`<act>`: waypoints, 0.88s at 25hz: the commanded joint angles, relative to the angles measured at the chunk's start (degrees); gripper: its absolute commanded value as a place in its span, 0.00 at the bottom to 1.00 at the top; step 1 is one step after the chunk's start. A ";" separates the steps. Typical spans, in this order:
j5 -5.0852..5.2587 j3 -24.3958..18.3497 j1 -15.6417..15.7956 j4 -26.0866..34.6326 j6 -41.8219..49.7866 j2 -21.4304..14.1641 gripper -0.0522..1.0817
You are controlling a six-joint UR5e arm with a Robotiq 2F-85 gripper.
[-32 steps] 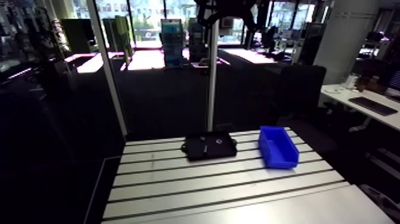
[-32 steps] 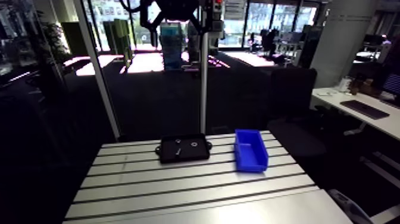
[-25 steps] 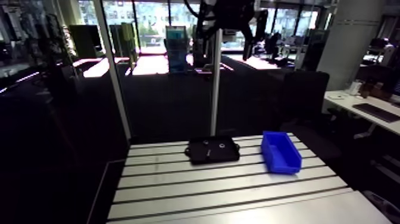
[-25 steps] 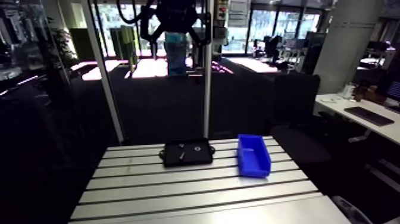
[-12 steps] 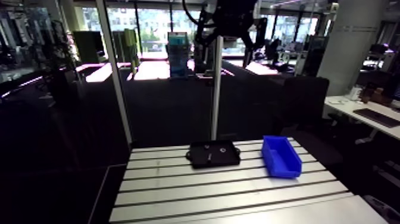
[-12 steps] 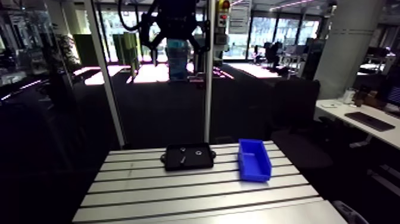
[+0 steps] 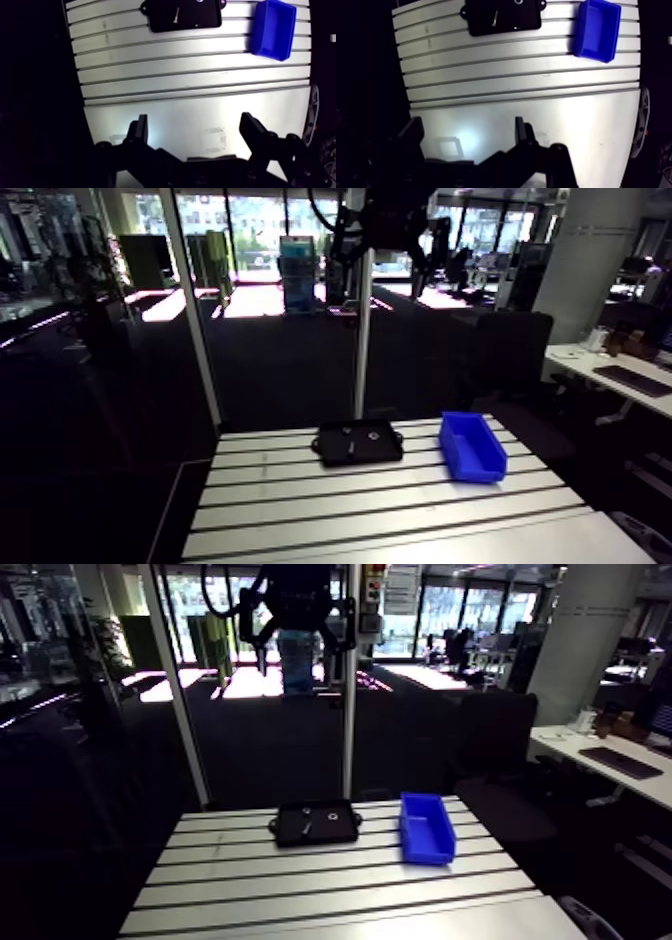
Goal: Pick up the M10 bolt from the tray and put it into the blue bin.
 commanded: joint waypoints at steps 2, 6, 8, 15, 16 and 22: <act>-0.18 -0.84 -0.14 -0.17 0.16 1.86 0.05; -0.10 -2.51 -0.14 -1.84 2.18 5.11 0.05; -0.10 -3.83 -0.05 -2.28 2.80 7.92 0.05; -0.18 -6.73 0.56 -5.62 6.14 14.25 0.05; -0.18 -6.82 0.56 -6.15 6.40 14.96 0.05; -2.03 -8.14 1.27 -7.11 8.77 19.35 0.05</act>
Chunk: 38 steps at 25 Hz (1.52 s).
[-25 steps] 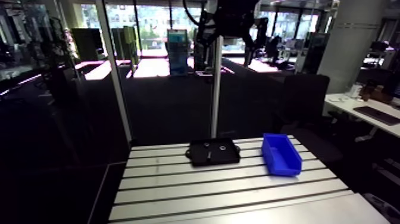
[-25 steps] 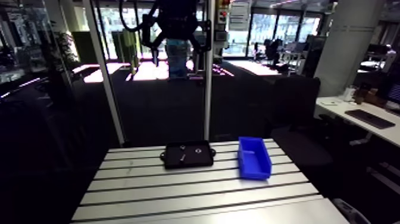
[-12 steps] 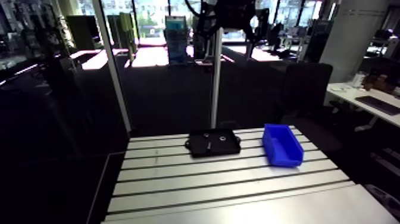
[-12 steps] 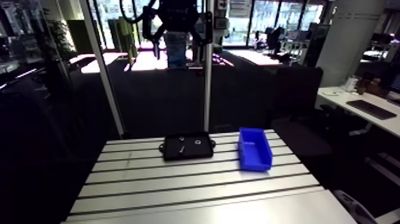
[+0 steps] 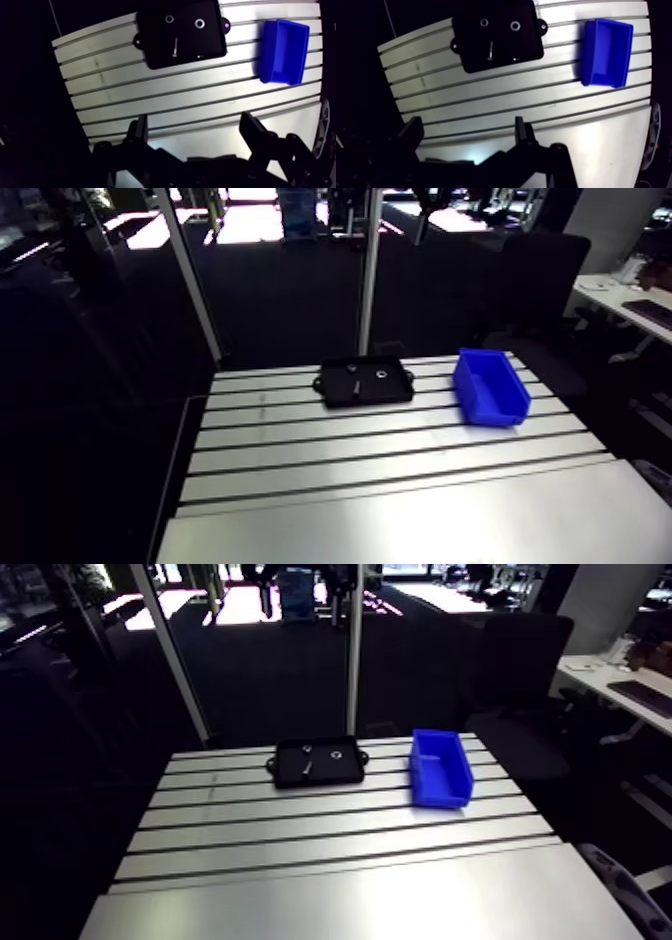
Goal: Pick up the M10 bolt from the tray and put it into the blue bin.
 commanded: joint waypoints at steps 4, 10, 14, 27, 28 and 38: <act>-3.79 -1.54 3.91 -3.21 4.42 7.40 0.05; -4.05 -1.54 4.70 -3.83 6.53 10.30 0.05; -4.14 -1.45 4.79 -6.20 7.23 11.79 0.05; -4.23 4.09 5.23 -14.91 7.32 14.60 0.05; -4.41 4.62 5.23 -15.52 7.32 14.78 0.05; -5.37 9.63 4.70 -21.06 7.06 15.48 0.05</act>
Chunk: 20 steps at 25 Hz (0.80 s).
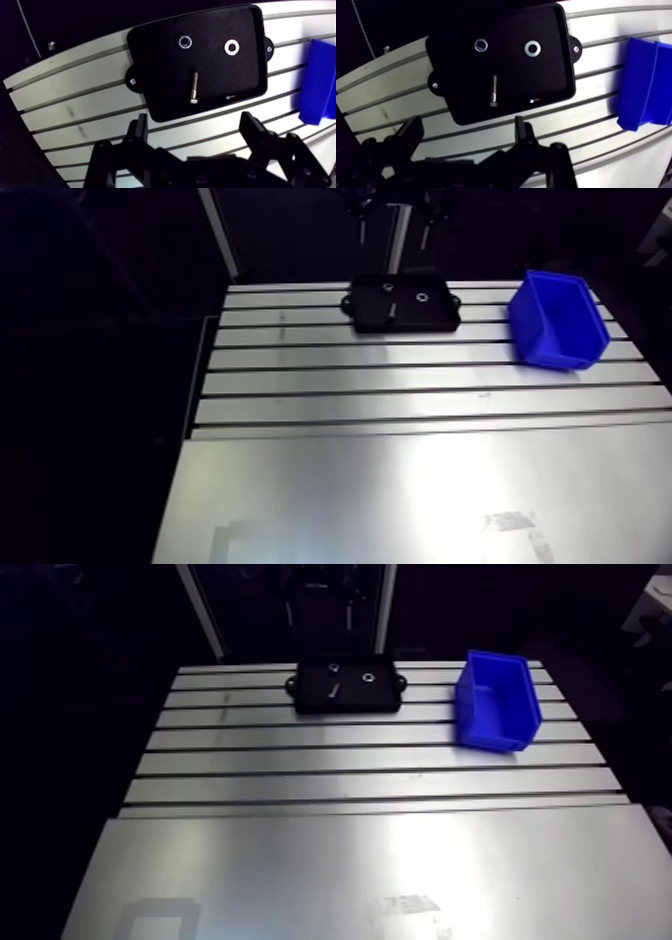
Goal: Pick up the M10 bolt from the tray and put it into the blue bin.
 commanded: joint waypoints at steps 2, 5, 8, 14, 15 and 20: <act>-0.22 3.30 -0.77 -4.55 -0.07 0.58 0.05; -0.22 4.18 -1.38 -4.81 -0.07 0.49 0.05; -0.13 5.50 -1.73 -5.08 -0.16 0.49 0.05; 0.05 7.34 -2.35 -6.48 -0.33 0.58 0.08; 0.05 7.52 -2.52 -6.75 -0.42 0.66 0.09; 0.13 7.52 -2.52 -7.80 -0.69 1.46 0.19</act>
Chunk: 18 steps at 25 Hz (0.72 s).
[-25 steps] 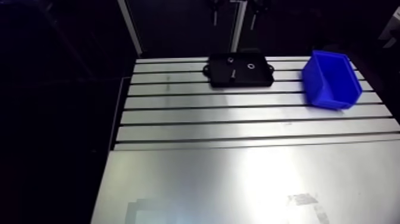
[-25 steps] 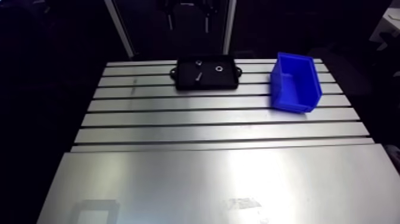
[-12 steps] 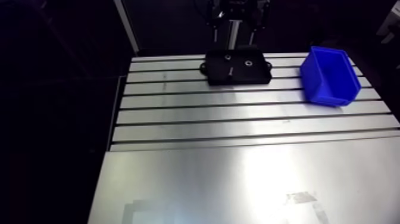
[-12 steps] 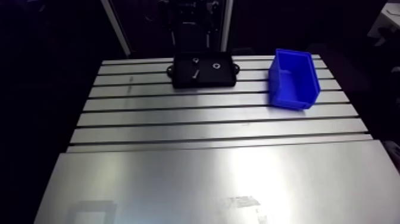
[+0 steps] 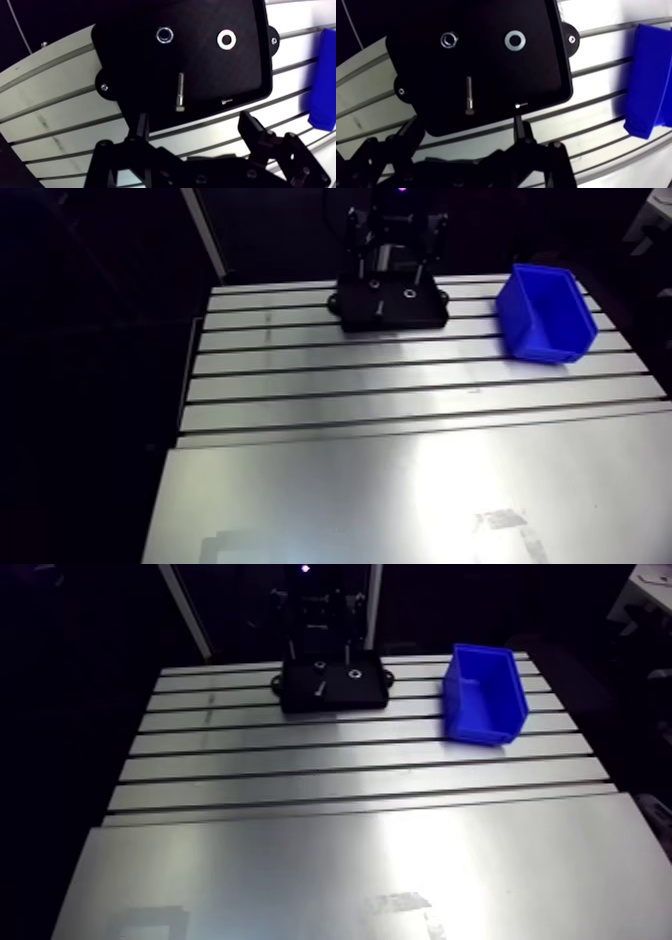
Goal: Pick up the M10 bolt from the tray and put it into the blue bin.
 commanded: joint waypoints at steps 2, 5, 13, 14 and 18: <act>0.14 0.51 -0.12 -1.77 -0.30 1.17 0.25; 0.22 0.51 -0.21 -1.95 -0.39 1.87 0.28; 0.22 0.43 -0.21 -2.03 -0.57 3.19 0.36; 0.22 0.43 -0.21 -2.03 -0.57 3.28 0.37; 0.22 0.69 -0.21 -2.03 -0.57 3.28 0.38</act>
